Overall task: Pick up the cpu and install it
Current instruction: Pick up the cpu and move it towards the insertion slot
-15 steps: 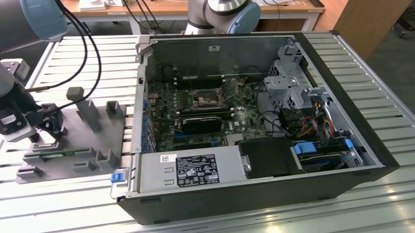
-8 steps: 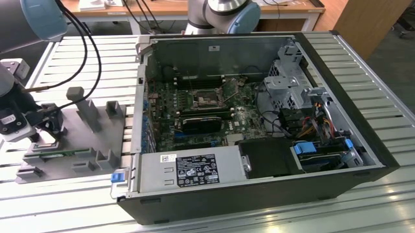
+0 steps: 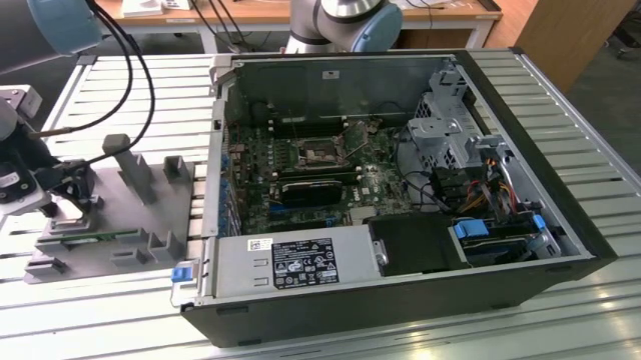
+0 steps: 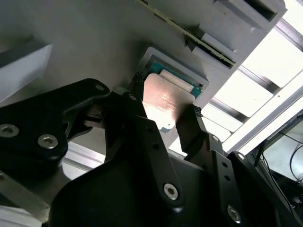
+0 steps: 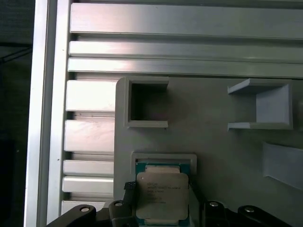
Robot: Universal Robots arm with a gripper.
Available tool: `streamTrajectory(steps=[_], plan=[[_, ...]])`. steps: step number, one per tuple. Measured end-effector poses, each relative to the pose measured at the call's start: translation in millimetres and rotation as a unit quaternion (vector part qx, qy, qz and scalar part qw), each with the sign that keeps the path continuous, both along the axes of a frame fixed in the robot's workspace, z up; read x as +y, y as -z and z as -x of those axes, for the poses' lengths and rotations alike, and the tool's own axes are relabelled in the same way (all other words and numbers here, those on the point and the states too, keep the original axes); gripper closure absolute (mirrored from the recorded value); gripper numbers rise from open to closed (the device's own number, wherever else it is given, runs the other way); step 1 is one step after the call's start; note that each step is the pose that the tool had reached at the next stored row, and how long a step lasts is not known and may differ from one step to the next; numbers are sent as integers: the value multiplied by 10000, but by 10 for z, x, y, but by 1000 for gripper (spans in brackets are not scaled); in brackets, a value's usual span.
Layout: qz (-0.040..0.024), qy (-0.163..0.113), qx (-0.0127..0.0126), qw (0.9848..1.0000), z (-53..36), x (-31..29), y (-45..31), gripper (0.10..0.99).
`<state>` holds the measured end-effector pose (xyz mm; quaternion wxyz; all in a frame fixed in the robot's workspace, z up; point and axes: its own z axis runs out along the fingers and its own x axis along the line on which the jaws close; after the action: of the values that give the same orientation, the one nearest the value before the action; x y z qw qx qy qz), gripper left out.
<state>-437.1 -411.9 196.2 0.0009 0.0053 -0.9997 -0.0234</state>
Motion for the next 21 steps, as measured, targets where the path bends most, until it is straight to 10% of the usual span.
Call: streamTrajectory(steps=[21], plan=[[-6,0,0,10000,-1,0,-197,557]])
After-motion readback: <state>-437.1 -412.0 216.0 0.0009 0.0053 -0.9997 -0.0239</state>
